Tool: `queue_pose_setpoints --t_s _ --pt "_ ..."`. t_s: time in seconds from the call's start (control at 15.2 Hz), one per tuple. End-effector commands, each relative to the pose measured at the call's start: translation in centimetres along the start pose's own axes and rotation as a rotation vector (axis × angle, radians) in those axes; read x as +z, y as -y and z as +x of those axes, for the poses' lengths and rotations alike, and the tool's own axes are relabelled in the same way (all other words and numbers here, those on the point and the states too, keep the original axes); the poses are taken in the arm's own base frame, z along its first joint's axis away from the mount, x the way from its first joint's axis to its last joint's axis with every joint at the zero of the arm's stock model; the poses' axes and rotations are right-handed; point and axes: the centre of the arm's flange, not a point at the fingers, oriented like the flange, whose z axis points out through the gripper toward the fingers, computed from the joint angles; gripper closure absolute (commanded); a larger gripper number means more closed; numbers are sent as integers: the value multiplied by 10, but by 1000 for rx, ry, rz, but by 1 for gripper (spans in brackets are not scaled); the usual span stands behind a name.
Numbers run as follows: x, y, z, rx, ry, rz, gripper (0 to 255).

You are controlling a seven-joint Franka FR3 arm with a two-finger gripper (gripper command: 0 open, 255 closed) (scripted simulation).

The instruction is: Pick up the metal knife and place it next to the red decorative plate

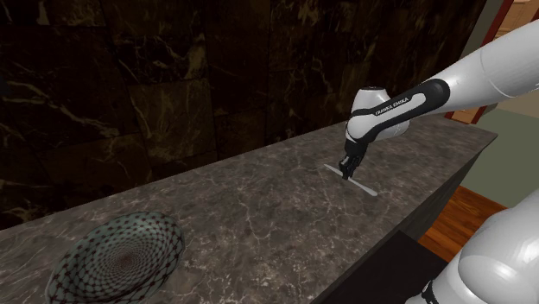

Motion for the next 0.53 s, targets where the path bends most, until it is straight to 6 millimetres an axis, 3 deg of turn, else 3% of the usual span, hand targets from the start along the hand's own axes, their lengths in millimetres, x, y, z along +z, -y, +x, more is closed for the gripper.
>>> queue_pose_setpoints --t_s 0.0,0.33,0.46 --pt "0 0 0 0 0 0 255" --pt "0 0 0 0 0 0 255" --pt "-10 0 0 0 0 0 255"
